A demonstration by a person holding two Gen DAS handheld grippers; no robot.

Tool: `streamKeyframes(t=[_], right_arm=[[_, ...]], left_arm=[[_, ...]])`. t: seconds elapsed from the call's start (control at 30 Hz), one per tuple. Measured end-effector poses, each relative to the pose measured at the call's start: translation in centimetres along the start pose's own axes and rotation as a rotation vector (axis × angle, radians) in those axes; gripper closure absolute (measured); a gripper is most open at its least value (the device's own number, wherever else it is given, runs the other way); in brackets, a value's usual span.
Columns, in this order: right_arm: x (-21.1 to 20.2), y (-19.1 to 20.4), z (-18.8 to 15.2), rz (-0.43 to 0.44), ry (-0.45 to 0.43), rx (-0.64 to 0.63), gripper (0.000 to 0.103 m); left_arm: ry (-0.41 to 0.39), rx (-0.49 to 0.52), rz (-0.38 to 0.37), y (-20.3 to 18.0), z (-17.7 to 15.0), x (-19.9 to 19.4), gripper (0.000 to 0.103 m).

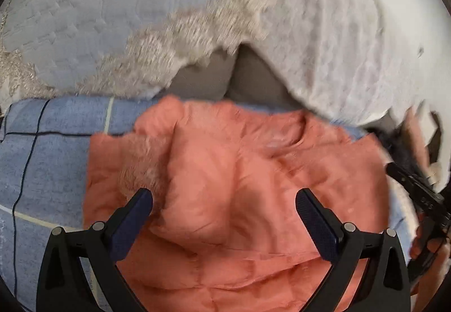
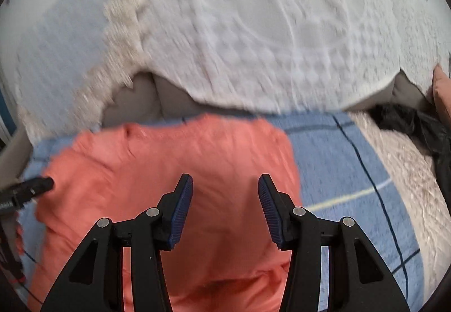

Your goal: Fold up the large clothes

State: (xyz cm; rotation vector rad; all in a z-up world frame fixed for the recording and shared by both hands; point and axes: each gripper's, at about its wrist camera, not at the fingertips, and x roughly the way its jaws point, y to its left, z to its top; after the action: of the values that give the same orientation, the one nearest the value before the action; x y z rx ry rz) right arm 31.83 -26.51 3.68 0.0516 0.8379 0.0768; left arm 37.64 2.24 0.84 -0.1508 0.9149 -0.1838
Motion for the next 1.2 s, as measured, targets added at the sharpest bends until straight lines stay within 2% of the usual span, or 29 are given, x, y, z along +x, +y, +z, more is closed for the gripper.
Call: streamKeyframes(t=[0.07,0.13,0.2,0.27,0.47,0.63,0.67,0.73,0.8,0.87,0.93,1.07,1.2], right_arm=[[1.6,-0.2,-0.8,-0.036,0.043,-0.018,0.054],[3.0,-0.4,-1.7,-0.052,0.095,-0.033,0.054],[3.7,-0.7,-2.3,-0.053,0.107,-0.036,0.054],[4.3,-1.1,-2.7,-0.044,0.116,-0.017,0.053],[5.5,-1.7,-3.2,-0.019,0.145,0.009,0.053],[4.8,-1.2,-2.0,-0.031,0.185,-0.021,0.052],[3.9,-1.1,-1.6,-0.033,0.166,-0.018,0.052],[1.4,-0.7,-0.6,-0.007,0.067,-0.014,0.052],[0.0,-0.2,0.3,0.032,0.015,-0.005,0.052],[-0.3,0.7,0.9,0.042,-0.001,-0.013,0.052],[0.8,1.8,1.4,0.036,0.021,-0.04,0.052],[4.3,2.1,1.4,0.042,0.089,-0.022,0.052],[7.0,1.8,0.4,0.043,0.144,-0.03,0.052]], left_arm=[[0.006,0.009,0.047,0.3,-0.5,0.9,0.0],[0.058,0.001,0.119,1.2,-0.9,2.5,0.0],[0.098,-0.062,0.082,2.7,-1.0,3.4,0.0],[0.087,-0.083,0.062,3.3,-1.0,3.2,0.0],[0.096,-0.043,0.121,2.9,-1.2,4.1,0.0],[0.102,-0.019,0.145,2.5,-1.0,4.4,0.0],[0.099,-0.02,0.14,2.4,-0.9,4.1,0.0],[0.083,-0.021,0.129,2.2,-0.6,3.0,0.0],[0.04,-0.019,0.134,1.8,-0.2,1.7,0.0],[-0.007,-0.021,0.128,1.4,0.4,0.5,0.0],[-0.025,-0.03,0.101,0.9,1.0,0.2,0.0],[0.015,0.007,0.107,0.0,0.9,2.0,0.0],[0.106,0.03,0.202,0.1,-0.5,5.4,0.0]])
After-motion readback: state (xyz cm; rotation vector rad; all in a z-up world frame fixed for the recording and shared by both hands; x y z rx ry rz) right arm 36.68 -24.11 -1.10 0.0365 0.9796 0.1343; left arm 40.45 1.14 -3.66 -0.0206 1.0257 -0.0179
